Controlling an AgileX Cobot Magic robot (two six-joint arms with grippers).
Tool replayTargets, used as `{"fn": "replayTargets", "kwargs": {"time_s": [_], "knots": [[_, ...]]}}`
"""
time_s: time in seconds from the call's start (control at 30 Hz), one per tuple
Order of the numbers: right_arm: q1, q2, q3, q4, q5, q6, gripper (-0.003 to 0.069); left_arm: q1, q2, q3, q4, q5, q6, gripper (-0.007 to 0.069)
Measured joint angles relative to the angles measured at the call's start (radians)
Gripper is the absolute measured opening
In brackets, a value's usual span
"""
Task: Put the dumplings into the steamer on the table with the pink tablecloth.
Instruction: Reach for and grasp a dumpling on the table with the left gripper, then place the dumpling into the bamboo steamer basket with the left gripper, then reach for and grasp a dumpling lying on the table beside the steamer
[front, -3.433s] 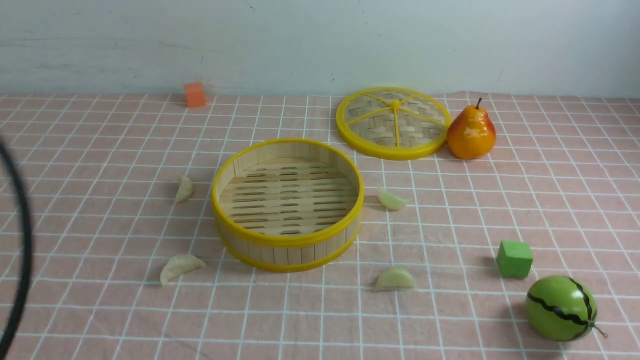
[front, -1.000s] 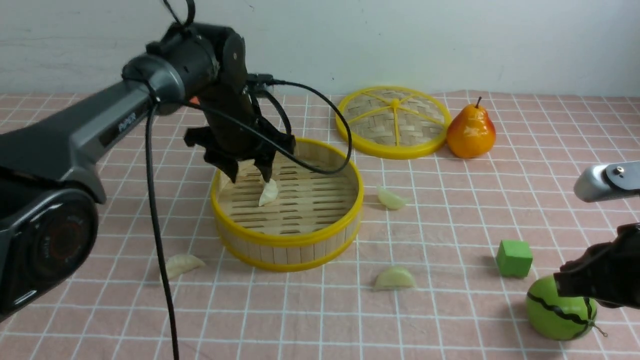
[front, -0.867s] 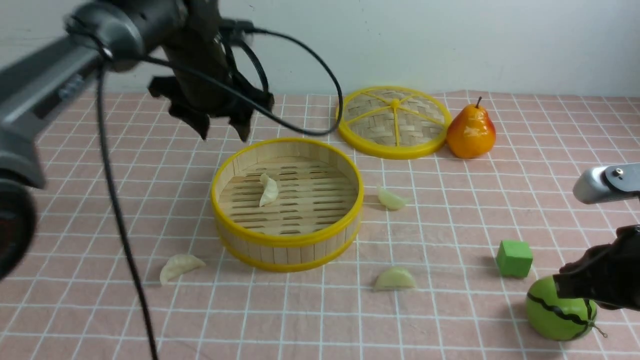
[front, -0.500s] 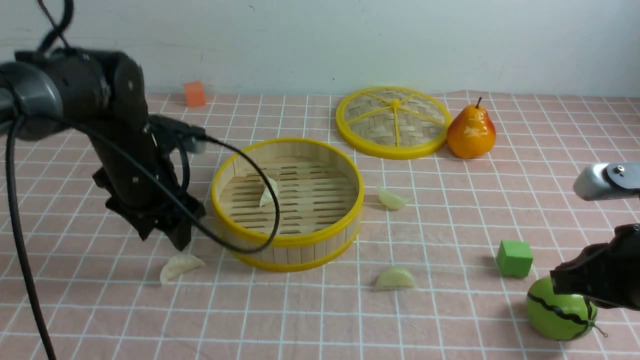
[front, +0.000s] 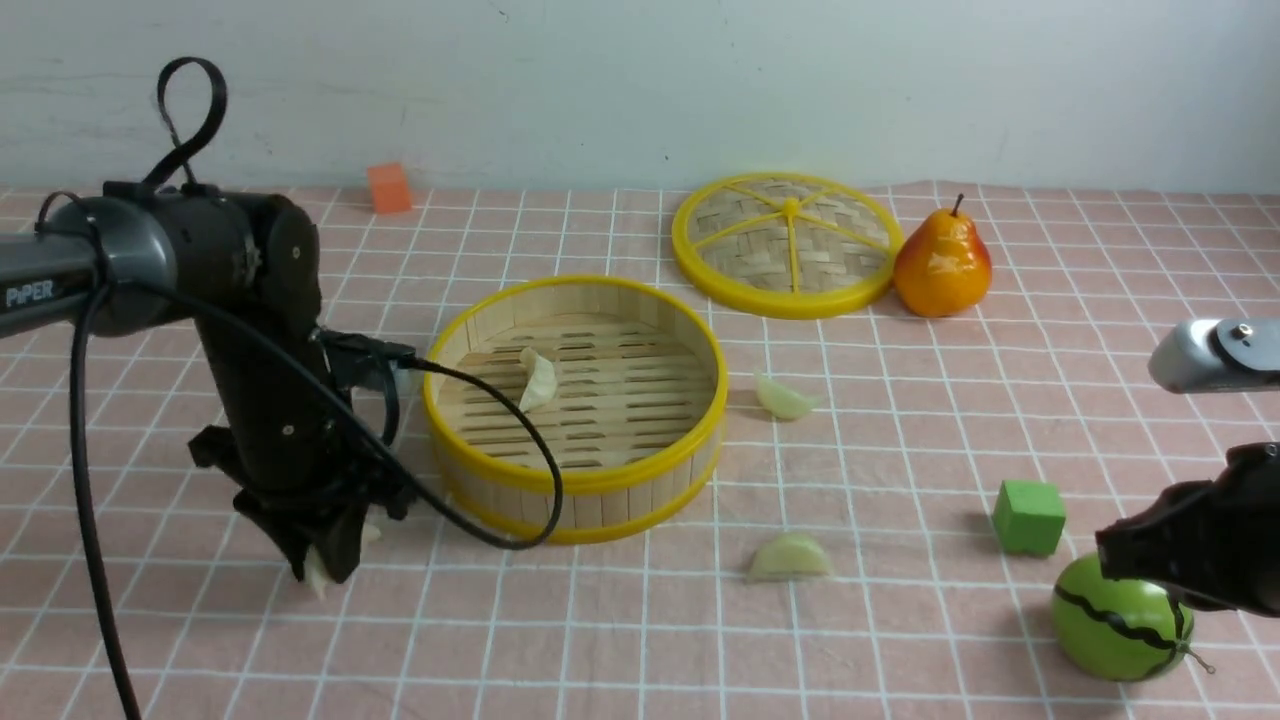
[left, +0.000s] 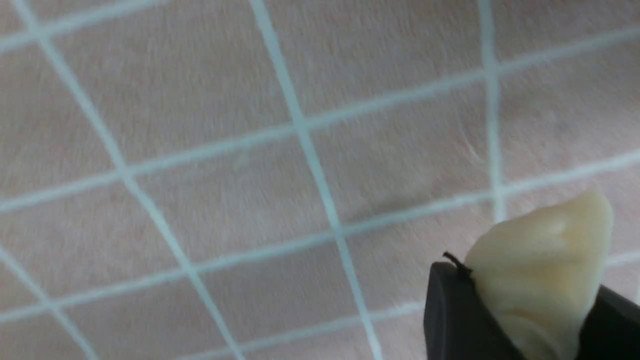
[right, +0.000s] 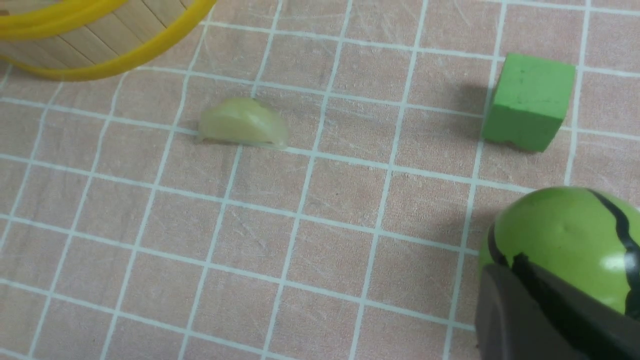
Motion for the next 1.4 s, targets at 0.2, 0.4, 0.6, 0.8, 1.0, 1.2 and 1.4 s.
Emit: {"fn": "replayTargets", "kwargs": {"time_s": [0.2, 0.4, 0.6, 0.8, 1.0, 1.2, 1.4], "knots": [[0.000, 0.000, 0.000, 0.000, -0.011, 0.000, 0.0023, -0.047, -0.129, -0.080, -0.148, -0.040, -0.012, 0.0199], [0.000, 0.000, 0.000, 0.003, -0.022, 0.000, 0.0027, -0.205, -0.058, -0.131, -0.080, -0.234, 0.045, 0.0199], [0.000, 0.000, 0.002, 0.003, -0.022, -0.001, 0.0031, -0.254, 0.084, -0.131, 0.100, -0.362, 0.029, 0.0208], [0.000, 0.010, -0.032, 0.002, 0.098, -0.053, 0.0106, -0.267, 0.075, -0.169, 0.116, -0.278, 0.026, 0.0438], [0.025, 0.147, -0.202, 0.004, 0.174, -0.120, 0.0361, -0.269, -0.051, -0.357, 0.139, 0.016, 0.020, 0.0561], [0.145, 0.436, -0.438, -0.001, 0.159, -0.220, 0.0494, -0.269, -0.252, -0.423, -0.041, 0.083, -0.039, 0.0531], [0.174, 0.798, -0.785, -0.073, 0.157, -0.247, 0.0505, -0.269, -0.558, -0.261, -0.054, 0.096, -0.146, 0.0262]]}}
